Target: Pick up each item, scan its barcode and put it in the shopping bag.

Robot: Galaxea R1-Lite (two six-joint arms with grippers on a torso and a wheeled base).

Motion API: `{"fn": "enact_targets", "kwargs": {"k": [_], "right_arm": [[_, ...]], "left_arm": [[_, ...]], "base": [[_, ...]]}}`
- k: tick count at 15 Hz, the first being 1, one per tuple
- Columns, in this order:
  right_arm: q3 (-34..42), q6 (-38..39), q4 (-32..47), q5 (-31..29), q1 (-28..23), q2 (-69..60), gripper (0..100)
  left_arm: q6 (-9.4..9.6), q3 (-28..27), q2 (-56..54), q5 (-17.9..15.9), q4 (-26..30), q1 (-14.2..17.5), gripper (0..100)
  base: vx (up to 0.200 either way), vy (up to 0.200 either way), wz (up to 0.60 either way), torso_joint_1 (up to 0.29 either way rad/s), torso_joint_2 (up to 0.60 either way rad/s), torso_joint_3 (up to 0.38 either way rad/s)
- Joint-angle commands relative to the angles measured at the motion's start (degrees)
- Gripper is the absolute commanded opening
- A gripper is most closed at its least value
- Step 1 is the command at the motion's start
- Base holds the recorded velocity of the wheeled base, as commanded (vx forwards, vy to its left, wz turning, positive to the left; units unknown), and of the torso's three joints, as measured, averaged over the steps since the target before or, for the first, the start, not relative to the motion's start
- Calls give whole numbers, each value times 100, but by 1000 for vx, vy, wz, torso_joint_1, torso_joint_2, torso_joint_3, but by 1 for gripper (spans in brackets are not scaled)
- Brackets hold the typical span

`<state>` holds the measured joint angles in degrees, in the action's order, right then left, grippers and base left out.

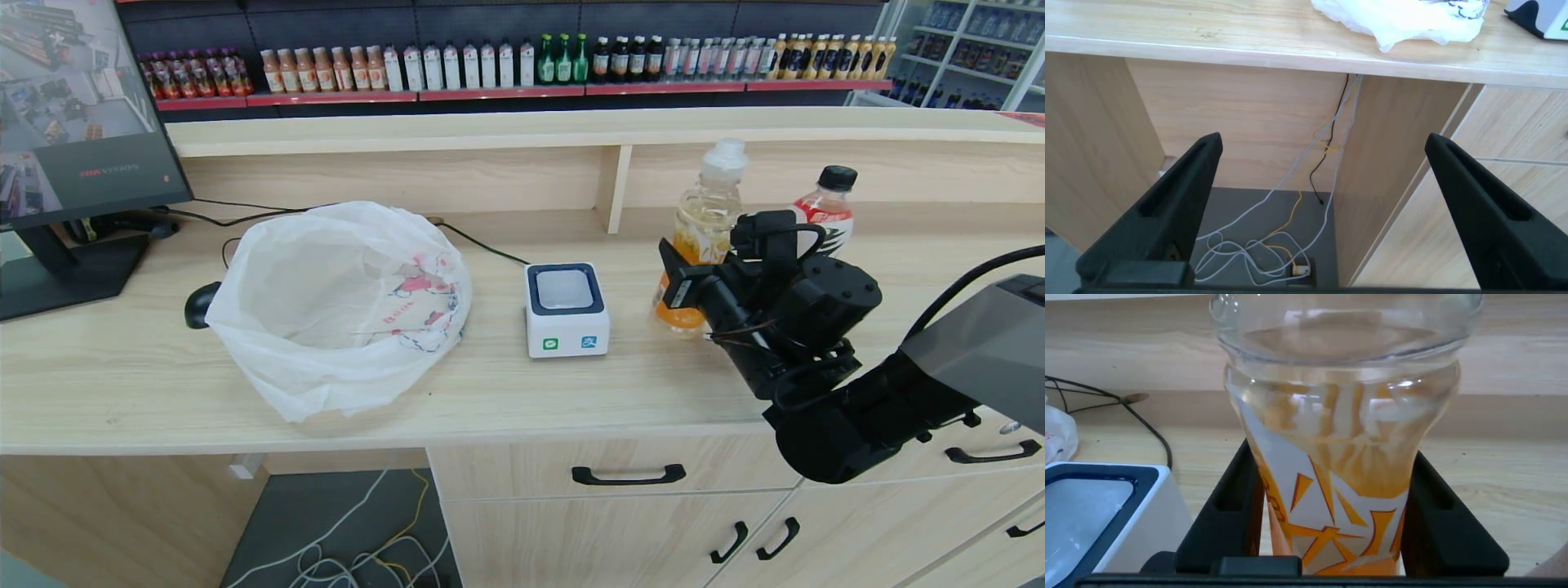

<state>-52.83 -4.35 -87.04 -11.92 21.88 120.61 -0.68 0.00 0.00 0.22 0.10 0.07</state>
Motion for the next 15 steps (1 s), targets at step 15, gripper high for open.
{"fn": "enact_targets", "kwargs": {"k": [15], "right_arm": [[678, 22, -67, 41, 369, -1022, 0]], "left_arm": [[-20, 0, 0, 4, -10, 1, 100]], "base": [[0, 0, 0, 0, 0, 0]]}}
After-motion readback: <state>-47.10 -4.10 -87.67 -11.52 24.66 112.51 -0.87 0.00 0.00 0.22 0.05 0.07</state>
